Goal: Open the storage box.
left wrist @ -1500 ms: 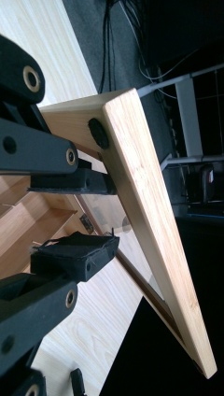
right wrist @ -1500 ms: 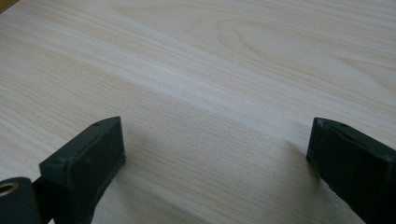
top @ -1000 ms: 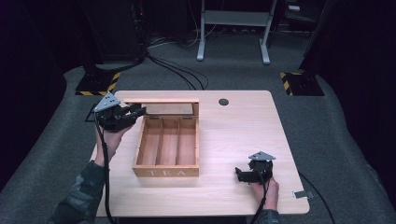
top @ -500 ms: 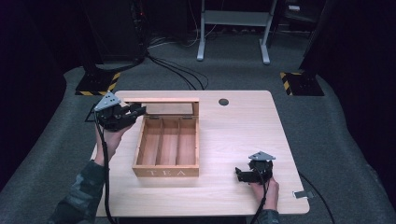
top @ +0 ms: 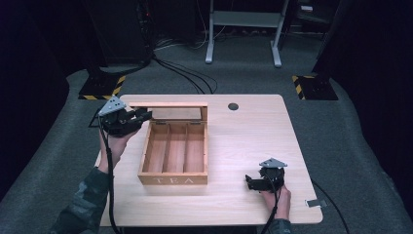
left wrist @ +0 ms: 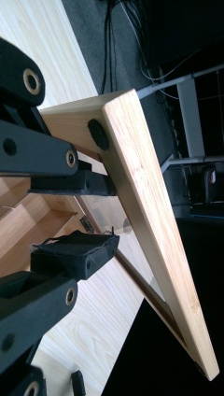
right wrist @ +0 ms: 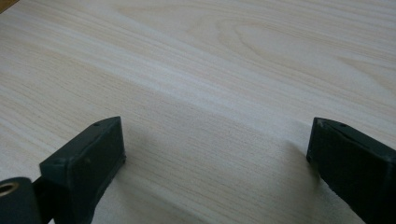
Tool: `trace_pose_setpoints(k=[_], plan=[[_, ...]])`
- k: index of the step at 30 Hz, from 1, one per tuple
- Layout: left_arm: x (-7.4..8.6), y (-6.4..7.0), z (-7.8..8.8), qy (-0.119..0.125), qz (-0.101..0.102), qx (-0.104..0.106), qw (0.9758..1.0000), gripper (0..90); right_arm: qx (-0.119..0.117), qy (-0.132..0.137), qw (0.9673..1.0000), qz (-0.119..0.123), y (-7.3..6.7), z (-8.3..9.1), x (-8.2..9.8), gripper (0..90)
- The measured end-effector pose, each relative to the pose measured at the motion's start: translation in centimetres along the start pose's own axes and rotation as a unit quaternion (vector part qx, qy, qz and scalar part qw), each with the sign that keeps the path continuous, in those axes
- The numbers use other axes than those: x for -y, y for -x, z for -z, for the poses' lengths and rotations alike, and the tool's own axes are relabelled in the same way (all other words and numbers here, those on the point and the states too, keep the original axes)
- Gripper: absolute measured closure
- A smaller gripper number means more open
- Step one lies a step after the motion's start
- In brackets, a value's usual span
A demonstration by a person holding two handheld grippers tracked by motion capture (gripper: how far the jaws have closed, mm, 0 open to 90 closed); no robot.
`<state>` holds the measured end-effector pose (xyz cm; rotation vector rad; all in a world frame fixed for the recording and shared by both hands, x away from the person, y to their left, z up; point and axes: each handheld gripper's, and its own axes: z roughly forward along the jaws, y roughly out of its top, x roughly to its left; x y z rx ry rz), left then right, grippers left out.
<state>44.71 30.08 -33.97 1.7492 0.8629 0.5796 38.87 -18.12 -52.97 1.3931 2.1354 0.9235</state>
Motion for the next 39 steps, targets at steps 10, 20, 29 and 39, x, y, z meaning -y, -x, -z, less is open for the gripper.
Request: trace_pose_setpoints(k=[10,20,29,39], plan=[[-0.03,-0.01,0.06,-0.005,-0.003,-0.002,1.0000,71.0,-0.001,0.000,1.0000,0.000,0.01,0.02,0.00,3.7],[-0.03,-0.05,0.01,-0.002,-0.002,-0.002,1.0000,71.7,-0.001,0.000,1.0000,0.001,0.01,0.02,0.00,3.7],[-0.13,-0.15,-0.03,-0.003,-0.003,-0.003,1.0000,72.3,-0.001,0.000,1.0000,0.000,0.01,0.02,0.00,3.7],[-0.19,-0.19,-0.04,-0.005,-0.004,-0.003,1.0000,72.9,0.000,0.000,1.0000,0.001,0.02,0.01,0.00,3.7]])
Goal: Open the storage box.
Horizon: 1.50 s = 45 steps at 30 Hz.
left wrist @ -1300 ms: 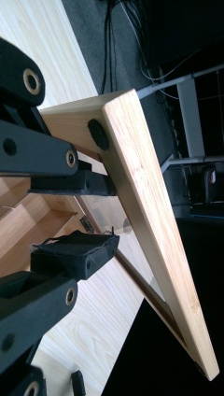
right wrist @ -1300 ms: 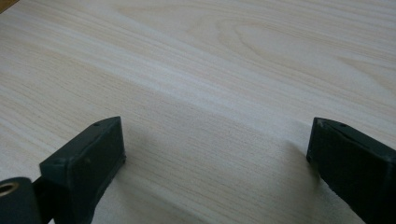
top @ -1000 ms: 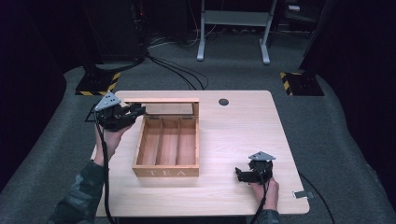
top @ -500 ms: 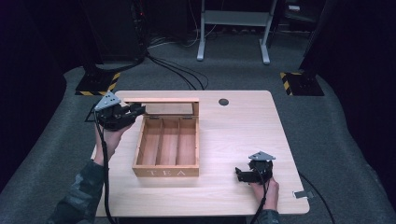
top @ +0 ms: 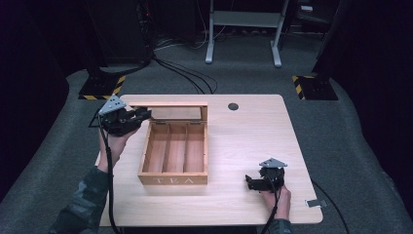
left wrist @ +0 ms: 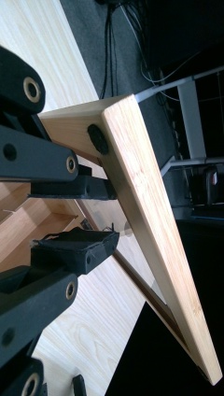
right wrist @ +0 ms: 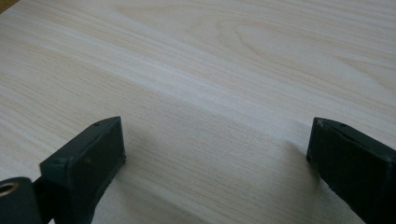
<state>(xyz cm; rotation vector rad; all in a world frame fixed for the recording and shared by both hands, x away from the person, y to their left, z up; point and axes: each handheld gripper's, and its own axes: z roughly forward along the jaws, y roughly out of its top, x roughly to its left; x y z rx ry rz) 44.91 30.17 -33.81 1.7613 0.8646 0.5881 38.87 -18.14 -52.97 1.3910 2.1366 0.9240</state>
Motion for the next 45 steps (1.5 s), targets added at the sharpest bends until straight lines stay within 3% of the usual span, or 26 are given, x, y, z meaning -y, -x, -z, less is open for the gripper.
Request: trace_pose_setpoints(k=[45], plan=[[0.28,0.21,0.26,0.000,-0.003,-0.003,1.0000,73.8,0.000,0.001,1.0000,0.001,0.02,-0.01,0.00,4.0]])
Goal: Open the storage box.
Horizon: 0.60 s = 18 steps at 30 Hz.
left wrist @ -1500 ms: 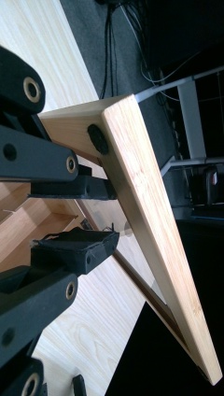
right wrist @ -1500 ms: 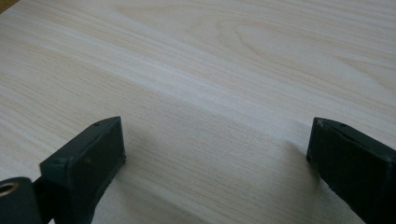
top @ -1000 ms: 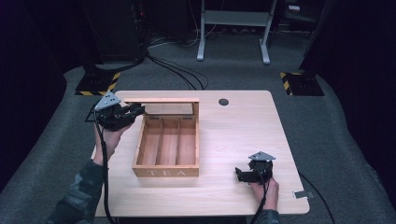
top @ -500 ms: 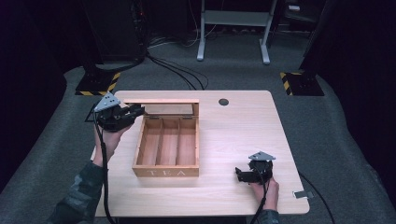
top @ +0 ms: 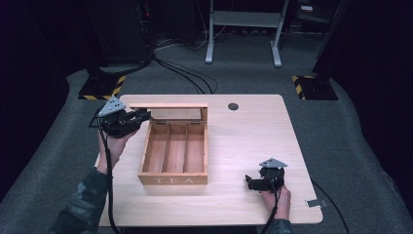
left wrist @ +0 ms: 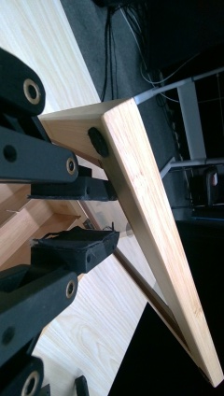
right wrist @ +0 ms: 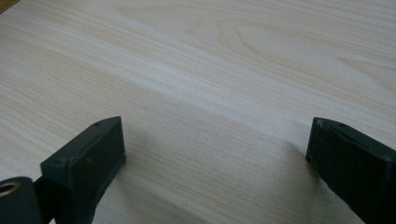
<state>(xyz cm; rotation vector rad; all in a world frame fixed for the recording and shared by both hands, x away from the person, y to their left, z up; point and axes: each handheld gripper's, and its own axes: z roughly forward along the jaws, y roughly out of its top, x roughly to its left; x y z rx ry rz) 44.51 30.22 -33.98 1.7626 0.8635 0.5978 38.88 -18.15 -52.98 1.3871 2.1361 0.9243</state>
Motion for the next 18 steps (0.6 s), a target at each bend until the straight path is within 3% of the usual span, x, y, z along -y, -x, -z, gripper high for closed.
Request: trace_pose_setpoints(k=[18], plan=[[0.24,0.13,0.15,0.000,-0.003,0.001,1.0000,73.8,0.000,0.000,1.0000,0.000,-0.01,-0.01,0.00,3.9]])
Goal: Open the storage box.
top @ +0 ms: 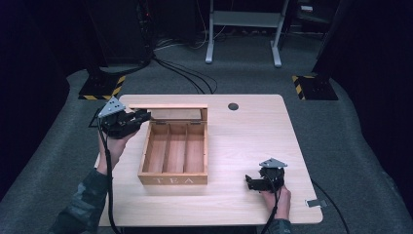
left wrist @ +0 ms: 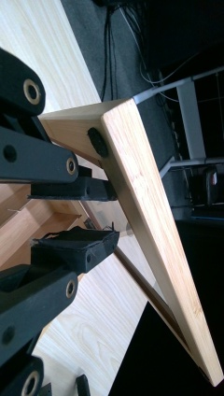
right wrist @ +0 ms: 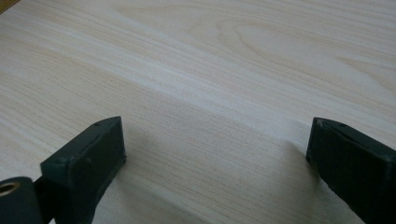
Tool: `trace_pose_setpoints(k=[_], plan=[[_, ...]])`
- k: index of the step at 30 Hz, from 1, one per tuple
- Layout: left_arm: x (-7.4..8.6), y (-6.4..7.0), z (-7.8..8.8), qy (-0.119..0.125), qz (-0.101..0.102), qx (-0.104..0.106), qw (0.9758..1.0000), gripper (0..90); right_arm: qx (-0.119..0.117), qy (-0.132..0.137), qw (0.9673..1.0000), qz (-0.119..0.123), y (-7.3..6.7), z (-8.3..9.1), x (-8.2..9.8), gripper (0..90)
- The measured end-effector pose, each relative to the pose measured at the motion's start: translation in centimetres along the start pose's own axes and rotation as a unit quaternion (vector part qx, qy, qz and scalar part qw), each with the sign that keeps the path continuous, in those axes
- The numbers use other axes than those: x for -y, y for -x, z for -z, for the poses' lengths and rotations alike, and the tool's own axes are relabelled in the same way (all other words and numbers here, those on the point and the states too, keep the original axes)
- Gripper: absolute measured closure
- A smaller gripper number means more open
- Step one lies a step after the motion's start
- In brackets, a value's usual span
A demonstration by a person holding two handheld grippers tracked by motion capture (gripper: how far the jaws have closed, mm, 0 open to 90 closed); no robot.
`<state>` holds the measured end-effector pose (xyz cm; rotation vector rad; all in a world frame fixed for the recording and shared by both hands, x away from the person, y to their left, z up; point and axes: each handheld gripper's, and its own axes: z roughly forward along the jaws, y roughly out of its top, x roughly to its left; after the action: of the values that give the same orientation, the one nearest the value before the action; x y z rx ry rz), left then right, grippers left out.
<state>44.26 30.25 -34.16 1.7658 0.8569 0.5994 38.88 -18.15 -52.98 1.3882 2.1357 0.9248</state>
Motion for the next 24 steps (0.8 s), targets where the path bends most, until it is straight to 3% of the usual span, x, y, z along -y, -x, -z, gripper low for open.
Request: trace_pose_setpoints(k=[11,24], plan=[[0.8,0.5,0.6,0.000,-0.003,0.001,1.0000,73.8,-0.001,0.000,1.0000,0.002,0.0,0.0,0.0,3.9],[3.2,2.1,1.6,0.005,-0.011,-0.002,0.9999,73.7,-0.001,0.000,1.0000,0.003,0.0,0.0,0.0,4.1]])
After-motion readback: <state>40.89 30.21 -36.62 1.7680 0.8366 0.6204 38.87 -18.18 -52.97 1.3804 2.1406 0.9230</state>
